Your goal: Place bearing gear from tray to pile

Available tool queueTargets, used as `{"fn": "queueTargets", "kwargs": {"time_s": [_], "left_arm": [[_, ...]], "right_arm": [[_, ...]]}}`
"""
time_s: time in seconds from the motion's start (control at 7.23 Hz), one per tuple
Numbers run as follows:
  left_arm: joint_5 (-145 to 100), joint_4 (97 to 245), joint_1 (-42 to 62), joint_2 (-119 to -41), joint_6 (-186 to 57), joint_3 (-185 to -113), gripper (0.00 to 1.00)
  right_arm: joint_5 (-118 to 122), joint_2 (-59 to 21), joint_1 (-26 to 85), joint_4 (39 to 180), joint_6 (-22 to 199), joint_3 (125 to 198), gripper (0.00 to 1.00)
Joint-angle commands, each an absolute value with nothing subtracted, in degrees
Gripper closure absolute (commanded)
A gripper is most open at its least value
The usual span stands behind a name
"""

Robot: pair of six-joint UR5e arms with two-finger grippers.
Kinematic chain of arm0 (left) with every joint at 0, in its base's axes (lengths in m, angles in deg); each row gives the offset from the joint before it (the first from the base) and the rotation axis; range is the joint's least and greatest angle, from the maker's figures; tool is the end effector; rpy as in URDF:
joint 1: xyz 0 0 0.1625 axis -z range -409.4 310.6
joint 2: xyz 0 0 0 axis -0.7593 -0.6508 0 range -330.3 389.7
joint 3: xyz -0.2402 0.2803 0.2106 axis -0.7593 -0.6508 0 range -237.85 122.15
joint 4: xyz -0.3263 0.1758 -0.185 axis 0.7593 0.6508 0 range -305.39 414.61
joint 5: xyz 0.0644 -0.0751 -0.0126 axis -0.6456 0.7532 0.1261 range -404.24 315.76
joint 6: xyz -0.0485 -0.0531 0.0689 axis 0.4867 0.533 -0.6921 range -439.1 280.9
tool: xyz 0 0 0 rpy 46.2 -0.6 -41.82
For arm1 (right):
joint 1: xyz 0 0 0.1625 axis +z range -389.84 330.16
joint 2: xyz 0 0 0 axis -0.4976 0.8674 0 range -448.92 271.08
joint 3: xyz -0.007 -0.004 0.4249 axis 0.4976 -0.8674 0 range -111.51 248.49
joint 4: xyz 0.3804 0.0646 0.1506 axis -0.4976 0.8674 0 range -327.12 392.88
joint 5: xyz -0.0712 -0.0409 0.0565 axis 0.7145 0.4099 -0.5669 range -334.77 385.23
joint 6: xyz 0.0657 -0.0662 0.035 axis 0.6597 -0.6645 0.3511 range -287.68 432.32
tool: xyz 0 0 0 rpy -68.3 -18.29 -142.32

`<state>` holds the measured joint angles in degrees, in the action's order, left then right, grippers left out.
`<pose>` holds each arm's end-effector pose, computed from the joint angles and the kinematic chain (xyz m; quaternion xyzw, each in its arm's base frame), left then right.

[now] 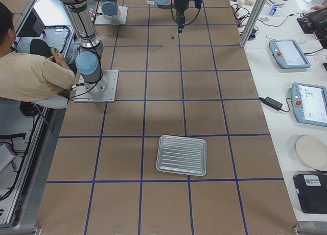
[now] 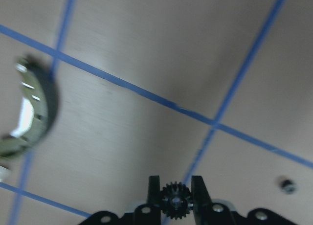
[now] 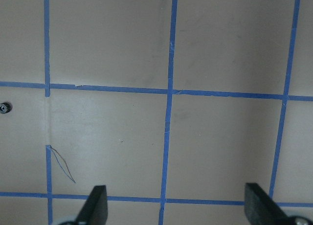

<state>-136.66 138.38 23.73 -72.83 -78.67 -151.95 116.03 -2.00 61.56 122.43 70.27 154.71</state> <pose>0.0356 -0.5620 0.3492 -0.1479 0.9846 0.0927 0.0078 0.1445 -0.5118 0.4925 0.0301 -0.9995 0.0022 0.0070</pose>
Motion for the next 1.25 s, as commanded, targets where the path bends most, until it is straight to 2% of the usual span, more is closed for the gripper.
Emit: {"fn": "queueTargets", "kwargs": {"time_s": [0.0,0.42,0.55,0.69,1.11], "left_arm": [[-139.77,135.33,11.73,-74.52,-99.40,-154.34,1.00],[-140.04,113.65,6.59,-76.38,-107.14,-168.89,1.00],[-139.95,113.15,6.50,-76.12,-107.06,-170.77,0.68],[-140.12,113.93,6.50,-75.42,-107.05,-170.87,0.01],[-140.13,116.47,12.35,-72.35,-100.51,-170.44,0.00]], "right_arm": [[115.93,-2.00,61.57,122.44,70.30,154.71,0.00],[115.75,-2.00,61.65,122.44,70.39,154.71,0.00],[115.75,-2.00,61.65,122.52,70.39,154.71,0.00],[115.75,-2.00,61.65,122.53,70.39,154.71,0.00],[115.84,-2.00,61.65,122.53,70.30,154.71,0.00]]}}
